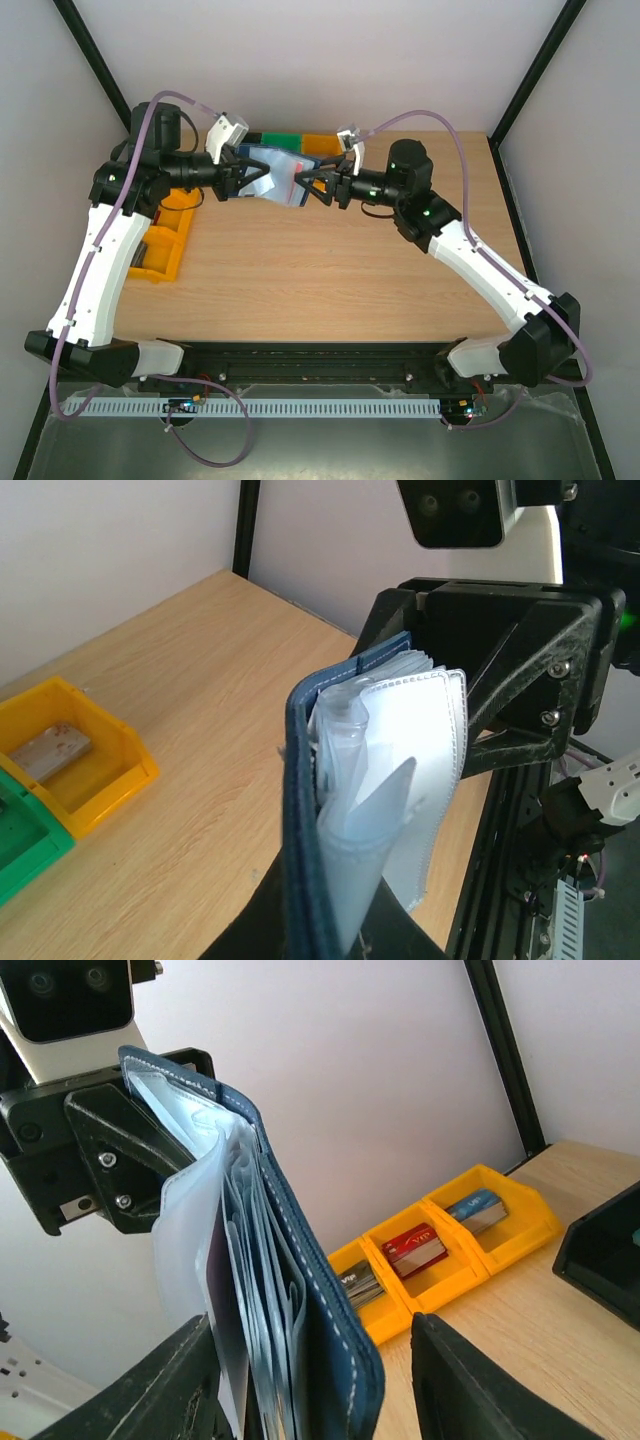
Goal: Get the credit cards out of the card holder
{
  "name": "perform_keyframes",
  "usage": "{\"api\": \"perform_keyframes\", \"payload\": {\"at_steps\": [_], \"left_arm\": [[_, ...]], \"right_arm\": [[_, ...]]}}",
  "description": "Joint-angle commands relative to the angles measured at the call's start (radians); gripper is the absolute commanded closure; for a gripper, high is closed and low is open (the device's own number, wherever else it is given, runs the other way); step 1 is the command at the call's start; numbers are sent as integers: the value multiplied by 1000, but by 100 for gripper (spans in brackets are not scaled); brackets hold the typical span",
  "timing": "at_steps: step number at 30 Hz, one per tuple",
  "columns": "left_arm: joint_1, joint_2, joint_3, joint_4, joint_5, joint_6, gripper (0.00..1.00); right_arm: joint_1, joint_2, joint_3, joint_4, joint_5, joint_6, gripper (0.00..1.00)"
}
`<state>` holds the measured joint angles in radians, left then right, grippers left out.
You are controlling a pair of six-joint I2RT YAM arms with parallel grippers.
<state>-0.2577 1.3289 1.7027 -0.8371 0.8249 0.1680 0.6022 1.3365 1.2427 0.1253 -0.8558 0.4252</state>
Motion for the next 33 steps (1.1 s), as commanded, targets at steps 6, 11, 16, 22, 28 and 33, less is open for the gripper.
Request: {"api": "perform_keyframes", "payload": {"at_steps": [6,11,16,22,28,33], "left_arm": [[3,-17,-6,15,63,-10,98],[22,-26,-32,61,10,-83,77],[89,-38,-112,152,-348,-169,0],[96,-41,-158,169,-376,-162,0],[48,-38,-177,147,-177,-140,11],[-49,-22,-196,102,93,-95,35]], "right_arm": [[4,52,8,196,-67,138,74],[4,59,35,105,-19,117,98],[6,130,220,-446,587,20,98],[80,408,540,-981,1313,-72,98],[80,315,459,-771,795,-73,98],[80,290,435,-668,519,-105,98]]}}
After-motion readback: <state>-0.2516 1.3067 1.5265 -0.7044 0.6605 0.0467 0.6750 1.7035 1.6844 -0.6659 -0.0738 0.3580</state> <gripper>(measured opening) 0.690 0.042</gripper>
